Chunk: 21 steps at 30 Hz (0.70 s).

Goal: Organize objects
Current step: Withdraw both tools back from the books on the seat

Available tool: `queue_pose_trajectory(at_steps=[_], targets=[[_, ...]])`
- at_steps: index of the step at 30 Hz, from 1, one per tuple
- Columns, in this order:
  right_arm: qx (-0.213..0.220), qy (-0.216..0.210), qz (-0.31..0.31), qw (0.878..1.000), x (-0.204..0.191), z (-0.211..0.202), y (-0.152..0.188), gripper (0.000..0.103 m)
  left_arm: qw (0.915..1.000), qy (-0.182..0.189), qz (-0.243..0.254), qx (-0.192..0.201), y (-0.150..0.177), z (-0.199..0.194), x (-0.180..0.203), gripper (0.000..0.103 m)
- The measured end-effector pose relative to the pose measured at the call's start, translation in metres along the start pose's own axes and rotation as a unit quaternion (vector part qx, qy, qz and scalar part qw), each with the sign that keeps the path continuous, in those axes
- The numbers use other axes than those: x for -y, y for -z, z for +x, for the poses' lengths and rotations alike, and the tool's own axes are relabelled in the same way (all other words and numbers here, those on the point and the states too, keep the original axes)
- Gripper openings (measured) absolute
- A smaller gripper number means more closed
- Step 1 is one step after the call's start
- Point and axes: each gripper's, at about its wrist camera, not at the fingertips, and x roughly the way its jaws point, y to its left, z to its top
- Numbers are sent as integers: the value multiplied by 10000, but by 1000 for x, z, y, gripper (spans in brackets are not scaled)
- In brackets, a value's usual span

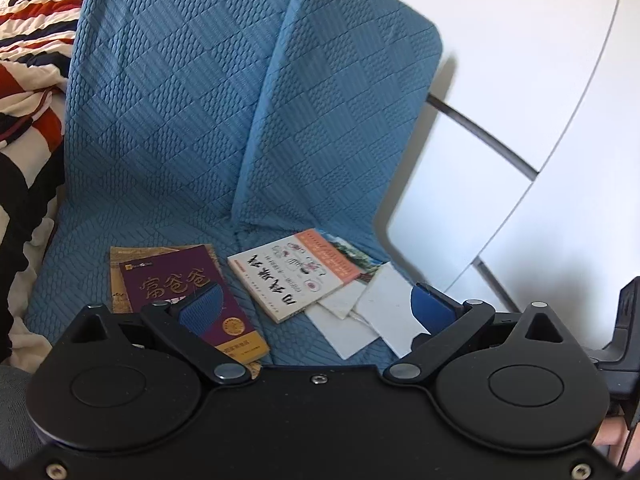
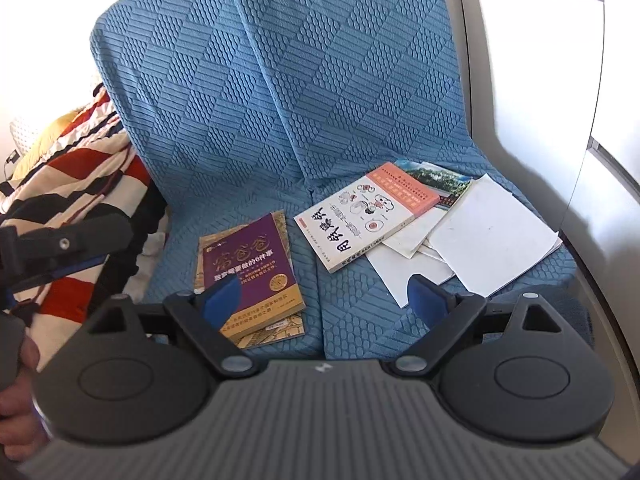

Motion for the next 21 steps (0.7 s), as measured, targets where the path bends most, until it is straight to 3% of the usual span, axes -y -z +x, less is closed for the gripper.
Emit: queue_pose_trajectory(at_steps=[7, 16, 21], targets=[[-81, 54, 58, 9999, 4, 30, 8, 91, 9999, -96, -10, -34, 3, 32, -20, 101], [-151, 187, 112, 9996, 12, 76, 13, 91, 9995, 93, -150, -257, 1, 93, -49, 101], [-87, 319, 224, 9992, 23, 105, 12, 91, 9993, 56, 39, -356, 0, 133, -60, 101]])
